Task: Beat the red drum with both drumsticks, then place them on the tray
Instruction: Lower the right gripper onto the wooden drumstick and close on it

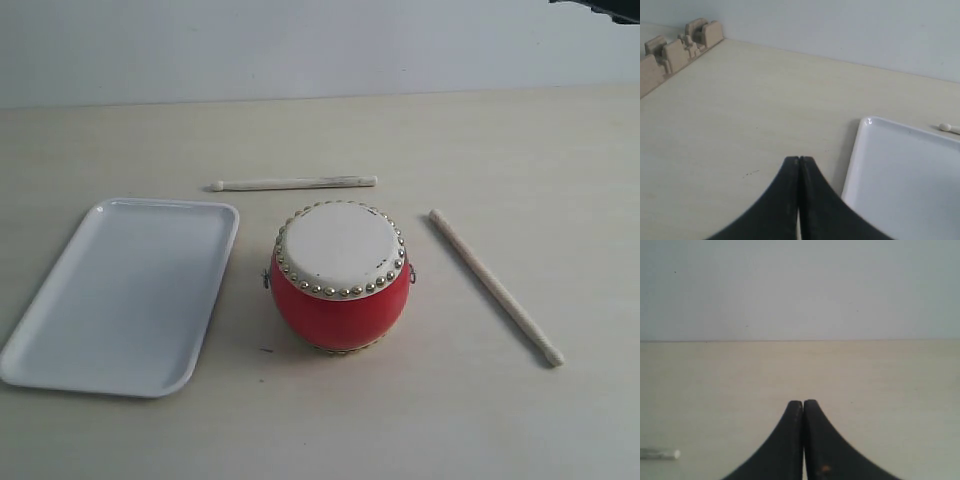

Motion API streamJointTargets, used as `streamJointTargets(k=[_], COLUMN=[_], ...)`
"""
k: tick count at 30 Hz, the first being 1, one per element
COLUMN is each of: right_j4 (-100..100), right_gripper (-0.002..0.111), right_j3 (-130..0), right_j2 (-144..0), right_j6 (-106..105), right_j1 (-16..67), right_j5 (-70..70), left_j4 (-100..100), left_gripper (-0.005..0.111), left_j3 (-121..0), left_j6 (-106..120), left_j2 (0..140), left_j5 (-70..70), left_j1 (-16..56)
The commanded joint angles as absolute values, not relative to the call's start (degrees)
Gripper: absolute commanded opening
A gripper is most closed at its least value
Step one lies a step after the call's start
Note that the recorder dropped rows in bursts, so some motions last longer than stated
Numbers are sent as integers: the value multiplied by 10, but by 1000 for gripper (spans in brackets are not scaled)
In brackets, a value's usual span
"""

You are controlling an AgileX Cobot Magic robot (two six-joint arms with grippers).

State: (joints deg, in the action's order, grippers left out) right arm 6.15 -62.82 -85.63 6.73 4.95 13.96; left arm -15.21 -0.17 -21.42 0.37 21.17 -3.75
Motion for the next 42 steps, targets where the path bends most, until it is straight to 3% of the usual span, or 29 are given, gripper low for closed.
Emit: streamJointTargets(k=[1,23,34,42], right_j4=[67,64,-148,-160], right_gripper=[0,0,0,0], right_j3=[-655,-661,-669,-779], right_j2=[-834,-808,-854,-954], right_j6=[45,32,-214,-194], right_j1=[47,47,47,54], right_j5=[219,304,514,658], left_j4=[-147,-147,-147,-147], left_gripper=[0,0,0,0], left_j3=[0,0,0,0], left_j6=[-214,-214,-214,-214], left_j2=[0,0,0,0], left_j5=[212,212,212,212], left_j1=[-39,-39,-39,-39])
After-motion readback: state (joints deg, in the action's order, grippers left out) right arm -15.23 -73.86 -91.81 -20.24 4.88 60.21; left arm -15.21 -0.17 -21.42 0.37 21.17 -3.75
